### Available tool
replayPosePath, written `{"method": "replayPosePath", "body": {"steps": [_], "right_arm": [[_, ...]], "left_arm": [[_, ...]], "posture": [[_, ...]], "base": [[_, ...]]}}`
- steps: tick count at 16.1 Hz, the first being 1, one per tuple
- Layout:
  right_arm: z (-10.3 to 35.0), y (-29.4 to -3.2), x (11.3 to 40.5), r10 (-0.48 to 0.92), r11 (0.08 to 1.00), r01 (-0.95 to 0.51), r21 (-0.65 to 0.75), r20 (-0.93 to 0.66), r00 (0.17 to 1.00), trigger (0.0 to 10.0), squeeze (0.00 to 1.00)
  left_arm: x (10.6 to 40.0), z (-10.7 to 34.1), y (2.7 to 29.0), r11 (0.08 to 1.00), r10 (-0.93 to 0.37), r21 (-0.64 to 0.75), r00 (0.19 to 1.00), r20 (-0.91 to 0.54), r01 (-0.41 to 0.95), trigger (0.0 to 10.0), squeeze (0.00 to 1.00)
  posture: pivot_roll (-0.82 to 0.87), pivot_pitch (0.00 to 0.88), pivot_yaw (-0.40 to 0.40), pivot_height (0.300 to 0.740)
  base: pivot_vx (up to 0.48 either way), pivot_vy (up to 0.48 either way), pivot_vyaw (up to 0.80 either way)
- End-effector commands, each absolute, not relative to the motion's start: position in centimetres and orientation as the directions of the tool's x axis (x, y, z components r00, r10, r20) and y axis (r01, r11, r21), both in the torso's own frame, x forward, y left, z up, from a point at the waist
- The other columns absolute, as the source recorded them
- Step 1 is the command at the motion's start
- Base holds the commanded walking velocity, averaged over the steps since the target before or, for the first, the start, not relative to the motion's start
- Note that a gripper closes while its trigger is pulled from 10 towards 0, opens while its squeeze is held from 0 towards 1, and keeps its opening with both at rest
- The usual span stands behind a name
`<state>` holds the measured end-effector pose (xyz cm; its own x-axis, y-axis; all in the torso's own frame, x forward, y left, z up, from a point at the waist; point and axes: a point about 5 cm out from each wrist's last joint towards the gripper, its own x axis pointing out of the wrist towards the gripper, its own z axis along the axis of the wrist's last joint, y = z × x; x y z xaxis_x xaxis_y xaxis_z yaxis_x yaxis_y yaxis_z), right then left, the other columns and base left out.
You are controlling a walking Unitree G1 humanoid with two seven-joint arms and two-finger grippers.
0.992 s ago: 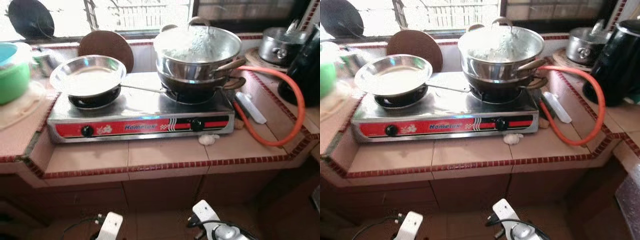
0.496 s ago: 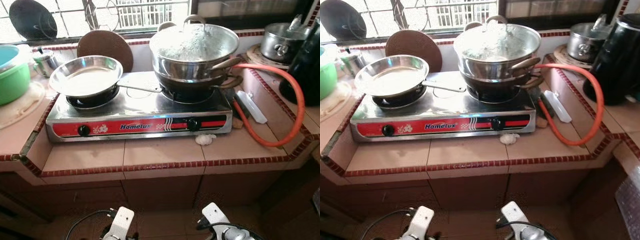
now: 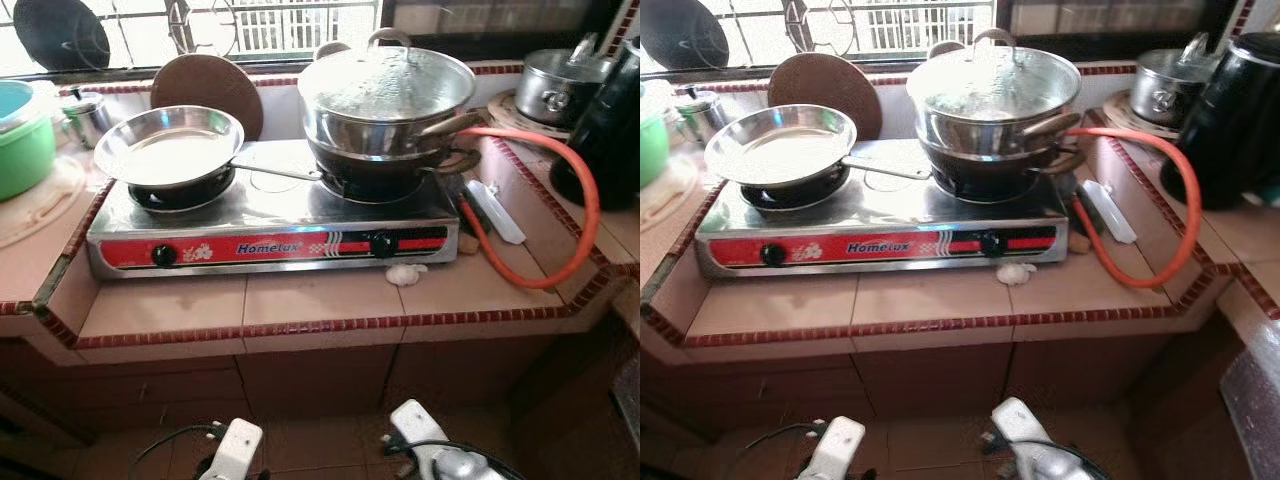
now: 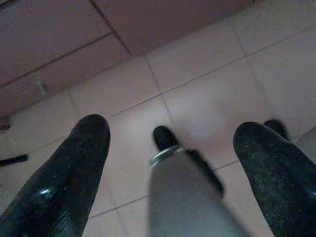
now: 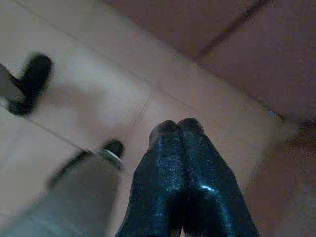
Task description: Kitchen organization
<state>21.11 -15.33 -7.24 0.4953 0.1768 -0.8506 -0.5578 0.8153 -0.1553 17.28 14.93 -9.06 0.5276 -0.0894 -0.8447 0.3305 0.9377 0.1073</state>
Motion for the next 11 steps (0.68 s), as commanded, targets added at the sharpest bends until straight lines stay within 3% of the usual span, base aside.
{"method": "replayPosePath", "body": {"steps": [1,11], "right_arm": [[-7.6,-16.2,20.4,0.154,0.816,-0.556,-0.160,-0.867,0.475,10.0,0.00],[-7.6,-16.4,20.4,0.148,0.817,-0.554,-0.164,-0.867,0.476,10.0,0.00]], "left_arm": [[17.7,-8.8,14.4,0.935,-0.110,0.097,0.537,-0.836,0.342,10.0,0.00],[18.4,-8.3,12.6,0.931,-0.126,0.093,0.551,-0.825,0.352,10.0,0.00]], "posture": [[-0.15,0.000,0.012,0.740],[-0.15,0.000,0.012,0.740]], "base": [[-0.296,0.000,0.00],[-0.333,0.000,0.00]]}}
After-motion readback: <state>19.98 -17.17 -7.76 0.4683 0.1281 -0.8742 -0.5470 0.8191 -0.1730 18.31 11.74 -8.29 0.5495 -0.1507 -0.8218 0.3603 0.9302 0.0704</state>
